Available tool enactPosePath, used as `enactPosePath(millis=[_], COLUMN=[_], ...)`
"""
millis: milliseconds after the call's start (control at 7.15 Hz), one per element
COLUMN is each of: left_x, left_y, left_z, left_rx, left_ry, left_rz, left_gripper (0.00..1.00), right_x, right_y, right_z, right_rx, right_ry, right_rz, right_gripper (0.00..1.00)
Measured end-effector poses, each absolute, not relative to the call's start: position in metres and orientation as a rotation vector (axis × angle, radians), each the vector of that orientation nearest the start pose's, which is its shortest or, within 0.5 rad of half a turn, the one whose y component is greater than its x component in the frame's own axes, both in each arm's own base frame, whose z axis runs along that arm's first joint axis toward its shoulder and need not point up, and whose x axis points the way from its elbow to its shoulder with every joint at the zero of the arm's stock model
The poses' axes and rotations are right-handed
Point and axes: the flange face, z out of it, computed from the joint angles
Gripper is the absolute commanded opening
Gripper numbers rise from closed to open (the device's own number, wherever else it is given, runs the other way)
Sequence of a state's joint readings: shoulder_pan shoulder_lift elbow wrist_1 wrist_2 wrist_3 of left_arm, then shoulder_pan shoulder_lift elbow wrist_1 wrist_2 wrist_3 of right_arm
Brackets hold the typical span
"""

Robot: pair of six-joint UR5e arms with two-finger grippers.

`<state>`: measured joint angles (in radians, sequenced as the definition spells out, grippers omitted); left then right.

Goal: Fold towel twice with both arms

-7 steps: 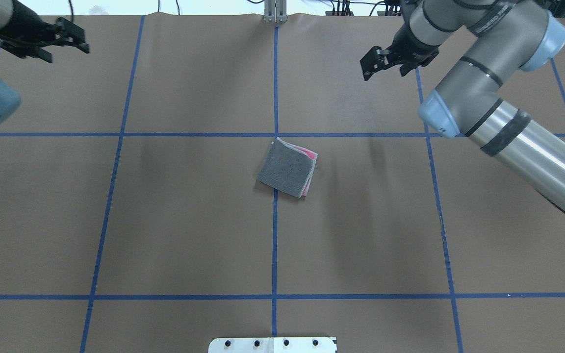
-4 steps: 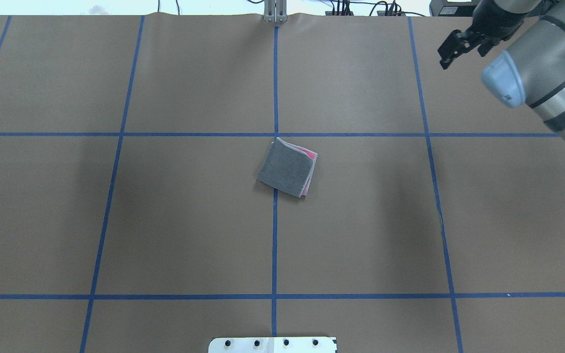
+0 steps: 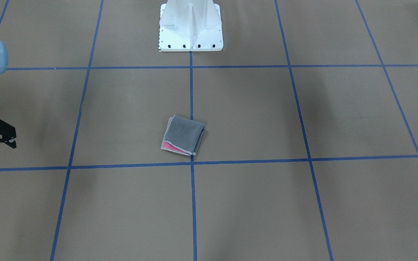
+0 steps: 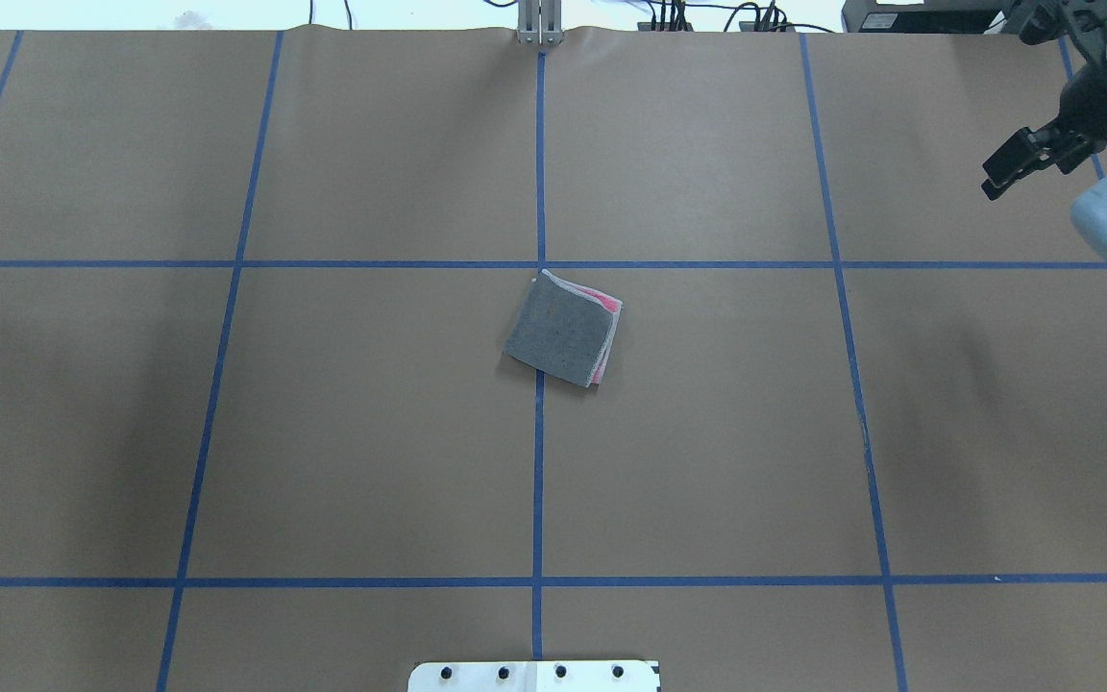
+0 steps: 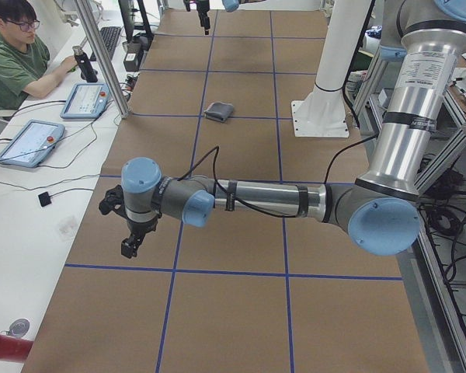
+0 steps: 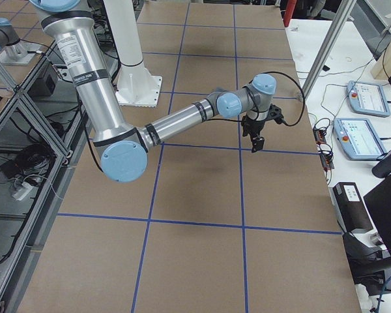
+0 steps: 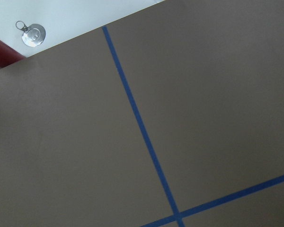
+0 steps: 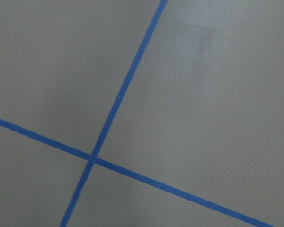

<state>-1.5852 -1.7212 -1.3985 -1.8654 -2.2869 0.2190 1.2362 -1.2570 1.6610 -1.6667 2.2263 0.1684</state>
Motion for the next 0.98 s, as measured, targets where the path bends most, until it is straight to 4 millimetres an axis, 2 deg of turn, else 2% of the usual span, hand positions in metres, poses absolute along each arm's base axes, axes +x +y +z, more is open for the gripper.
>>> enactPosePath(millis=[280,419,559,699,979], left_x=[-0.080,-0.080,-0.080,-0.080,-0.080], left_y=[-0.536,-0.527,-0.526,-0.527,-0.520], left_z=[0.675,0.683,0.677,0.659,0.615], left_rx=[0.292,0.275,0.266,0.251,0.219], left_ry=[0.690,0.693,0.695,0.698,0.704], left_rz=[0.281,0.271,0.254,0.236,0.215], left_gripper=[1.00,1.00,1.00,1.00,1.00], right_x=[-0.050,-0.017,0.006,0.019,0.032], right_y=[-0.594,-0.584,-0.571,-0.554,-0.521], right_z=[0.500,0.518,0.534,0.552,0.588], right_rx=[0.069,0.053,0.039,0.024,-0.004], right_ry=[-0.714,-0.724,-0.732,-0.739,-0.751], right_rz=[-0.108,-0.047,-0.005,0.012,-0.002], right_gripper=[0.99,0.99,0.99,0.99,0.99])
